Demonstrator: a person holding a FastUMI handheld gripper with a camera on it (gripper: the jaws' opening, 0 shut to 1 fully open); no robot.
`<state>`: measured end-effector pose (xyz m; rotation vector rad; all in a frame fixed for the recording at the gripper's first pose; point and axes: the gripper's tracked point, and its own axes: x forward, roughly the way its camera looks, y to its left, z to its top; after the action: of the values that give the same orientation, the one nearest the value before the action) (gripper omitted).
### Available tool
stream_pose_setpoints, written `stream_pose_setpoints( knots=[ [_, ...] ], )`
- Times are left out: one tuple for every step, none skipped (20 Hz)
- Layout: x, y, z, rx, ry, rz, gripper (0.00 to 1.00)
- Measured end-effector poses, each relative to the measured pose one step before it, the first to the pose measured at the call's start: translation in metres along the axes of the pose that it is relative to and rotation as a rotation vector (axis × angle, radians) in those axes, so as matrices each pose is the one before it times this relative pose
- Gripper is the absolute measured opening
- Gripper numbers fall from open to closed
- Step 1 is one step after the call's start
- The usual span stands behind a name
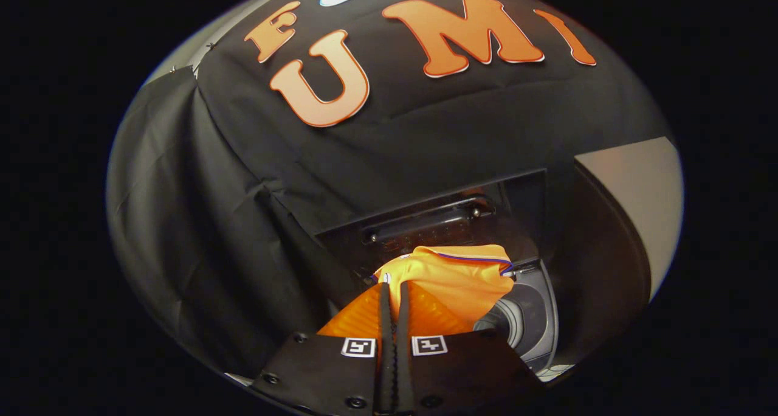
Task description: Put the clothes into the washing machine and then close the washing machine lid.
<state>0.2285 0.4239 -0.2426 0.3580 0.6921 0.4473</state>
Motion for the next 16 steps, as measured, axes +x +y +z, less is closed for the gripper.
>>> stream_pose_setpoints(
  knots=[
    [0.01484,-0.00673,-0.01259,-0.00343,0.01427,-0.01739,0.08],
    [0.01186,-0.00597,-0.01345,-0.00072,0.01620,-0.01210,0.08],
    [0.01353,-0.00627,-0.01261,0.00306,0.00978,-0.01417,0.08],
    [0.01036,-0.00674,-0.01296,0.00632,0.02082,-0.01759,0.08],
    [0.01096,-0.00576,-0.01190,0.00468,0.01756,-0.01178,0.08],
    [0.00845,-0.00559,-0.01204,0.00870,0.01558,-0.01077,0.08],
    [0.00907,-0.00660,-0.00968,-0.00273,0.01243,-0.01146,0.08],
    [0.00971,-0.00862,-0.00905,0.00099,0.01166,-0.02117,0.08],
    [0.00838,-0.00674,-0.01000,0.00218,0.02801,-0.01197,0.08],
    [0.00386,-0.00383,-0.00790,-0.00028,0.01440,-0.01266,0.08],
    [0.00771,-0.00527,-0.00799,-0.00109,0.01839,-0.01074,0.08],
    [0.00337,-0.00294,-0.00742,-0.00325,0.02078,-0.01664,0.08],
    [0.00676,-0.00525,-0.00679,-0.00199,0.01927,-0.01597,0.08],
    [0.00771,-0.00397,-0.00762,0.00237,0.02207,-0.01089,0.08],
    [0.00859,-0.00604,-0.00775,-0.00319,0.02989,-0.02061,0.08],
    [0.00509,-0.00553,-0.00783,-0.00025,0.03573,-0.01708,0.08]
  ],
)
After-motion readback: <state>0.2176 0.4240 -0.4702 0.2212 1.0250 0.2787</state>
